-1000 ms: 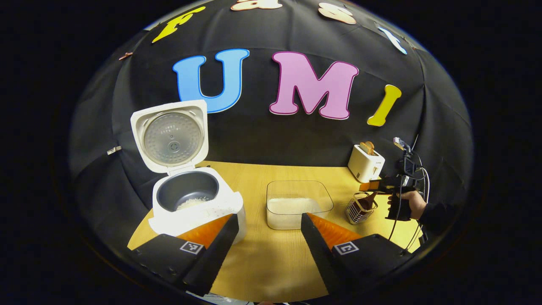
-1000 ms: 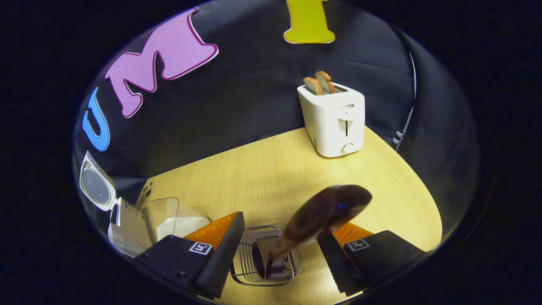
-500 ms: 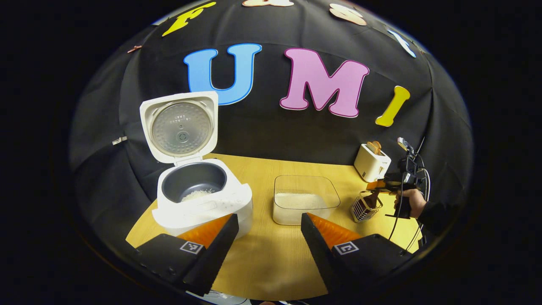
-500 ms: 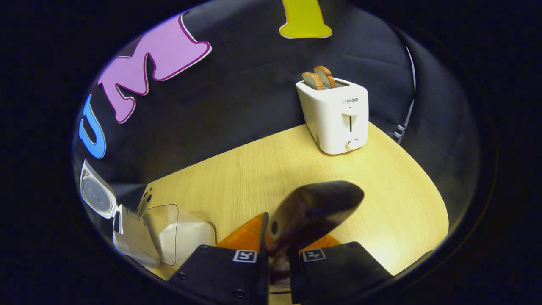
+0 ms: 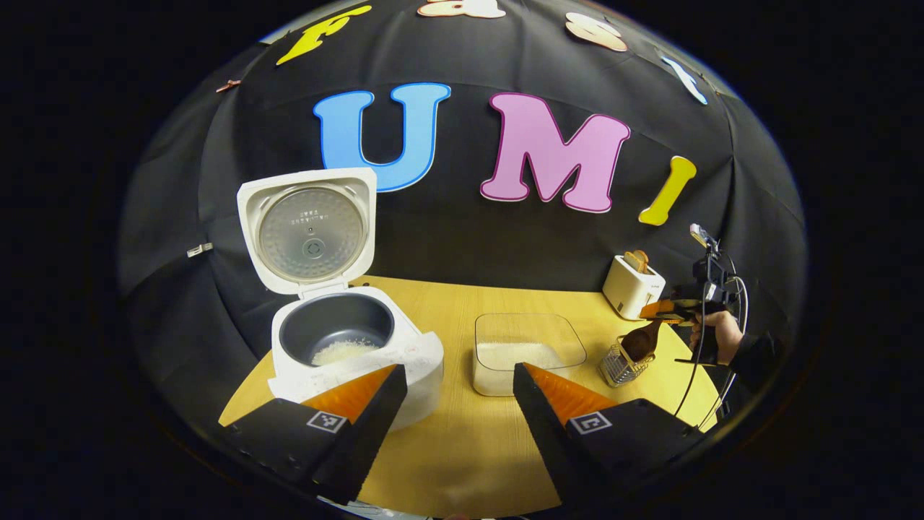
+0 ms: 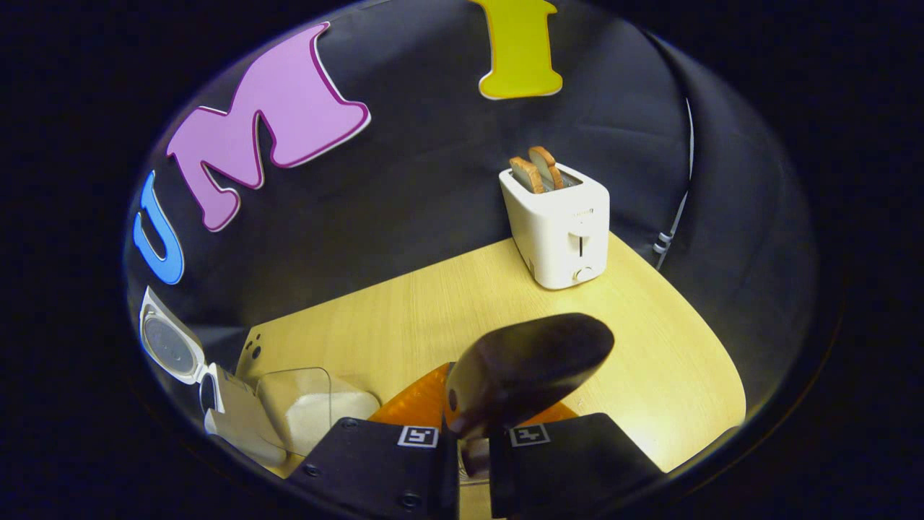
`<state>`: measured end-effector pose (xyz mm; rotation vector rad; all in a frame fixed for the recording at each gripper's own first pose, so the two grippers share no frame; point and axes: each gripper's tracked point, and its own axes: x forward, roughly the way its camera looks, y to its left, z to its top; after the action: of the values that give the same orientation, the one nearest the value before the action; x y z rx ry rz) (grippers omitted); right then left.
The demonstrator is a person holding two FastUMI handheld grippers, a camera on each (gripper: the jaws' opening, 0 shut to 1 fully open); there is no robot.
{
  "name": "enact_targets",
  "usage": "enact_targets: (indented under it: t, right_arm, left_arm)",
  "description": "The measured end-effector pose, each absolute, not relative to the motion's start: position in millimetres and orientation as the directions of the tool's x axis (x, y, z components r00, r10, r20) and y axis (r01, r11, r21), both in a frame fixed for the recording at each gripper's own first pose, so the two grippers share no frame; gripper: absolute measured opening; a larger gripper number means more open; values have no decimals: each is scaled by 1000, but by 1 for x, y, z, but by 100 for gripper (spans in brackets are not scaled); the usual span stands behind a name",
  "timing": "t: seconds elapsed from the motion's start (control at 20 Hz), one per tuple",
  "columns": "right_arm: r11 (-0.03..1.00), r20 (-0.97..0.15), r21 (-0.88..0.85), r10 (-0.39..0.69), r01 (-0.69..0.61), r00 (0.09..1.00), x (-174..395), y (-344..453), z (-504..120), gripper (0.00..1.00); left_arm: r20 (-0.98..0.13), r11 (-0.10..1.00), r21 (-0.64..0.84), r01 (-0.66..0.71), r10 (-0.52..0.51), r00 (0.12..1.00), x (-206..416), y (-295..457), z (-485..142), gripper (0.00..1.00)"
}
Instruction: Close the left gripper, press the button to open the rice cooker; take a wooden spoon from the chopstick holder with the right hand, scoop a spoonful of rice and pour it into the rice cooker, then put the wooden spoon back into the chopstick holder.
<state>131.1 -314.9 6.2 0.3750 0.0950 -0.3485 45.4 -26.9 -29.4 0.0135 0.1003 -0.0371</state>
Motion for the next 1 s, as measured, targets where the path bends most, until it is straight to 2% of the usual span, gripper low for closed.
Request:
enact_targets:
  t: [0.25,0.45,0.65,1.0]
  right_arm:
    - [892,-73,328,-304,311,950,121,-271,67,20]
    - [916,-30,312,-256,252,966,132,-218,92,20]
    - [939,-27,273,-209,208,978,157,-167,92,20]
    - [969,-56,139,-200,206,978,220,-113,43,20]
  left_arm:
    - [-59,996,84,38,-33,998,49,0,-17,96]
    - [-27,997,-17,80,-81,996,46,12,2,96]
    - [-39,990,-91,110,-114,993,47,38,11,96]
    - [-33,988,-88,124,-127,991,51,93,25,96]
